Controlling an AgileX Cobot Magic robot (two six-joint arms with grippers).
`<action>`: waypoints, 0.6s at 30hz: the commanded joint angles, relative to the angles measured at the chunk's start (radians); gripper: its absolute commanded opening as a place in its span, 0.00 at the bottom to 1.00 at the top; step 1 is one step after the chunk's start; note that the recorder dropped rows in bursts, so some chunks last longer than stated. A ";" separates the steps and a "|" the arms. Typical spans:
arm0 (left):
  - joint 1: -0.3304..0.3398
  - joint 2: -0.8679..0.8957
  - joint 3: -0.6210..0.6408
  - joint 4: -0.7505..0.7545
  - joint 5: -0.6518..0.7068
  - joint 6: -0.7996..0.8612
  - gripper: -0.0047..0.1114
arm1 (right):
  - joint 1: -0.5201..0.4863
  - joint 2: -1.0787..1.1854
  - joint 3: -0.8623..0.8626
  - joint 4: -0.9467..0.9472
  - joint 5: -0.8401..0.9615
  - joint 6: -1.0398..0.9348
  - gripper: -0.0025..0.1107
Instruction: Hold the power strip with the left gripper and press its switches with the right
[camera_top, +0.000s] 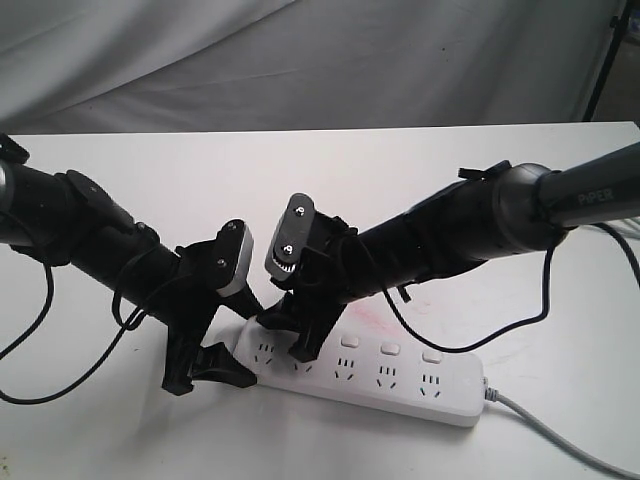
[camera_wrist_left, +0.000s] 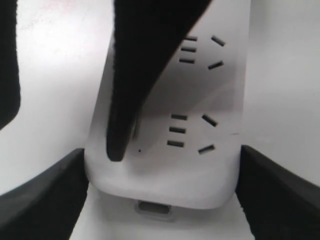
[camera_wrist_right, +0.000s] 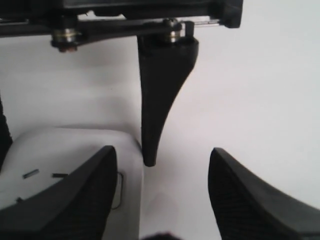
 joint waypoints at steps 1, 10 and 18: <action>-0.006 0.001 -0.003 -0.012 0.001 0.001 0.66 | -0.001 0.035 0.032 -0.100 -0.116 -0.019 0.47; -0.006 0.001 -0.003 -0.012 0.001 0.001 0.66 | -0.001 0.031 0.032 -0.064 -0.067 -0.014 0.47; -0.006 0.001 -0.003 -0.012 0.001 0.001 0.66 | -0.001 -0.086 0.032 -0.059 -0.038 0.011 0.47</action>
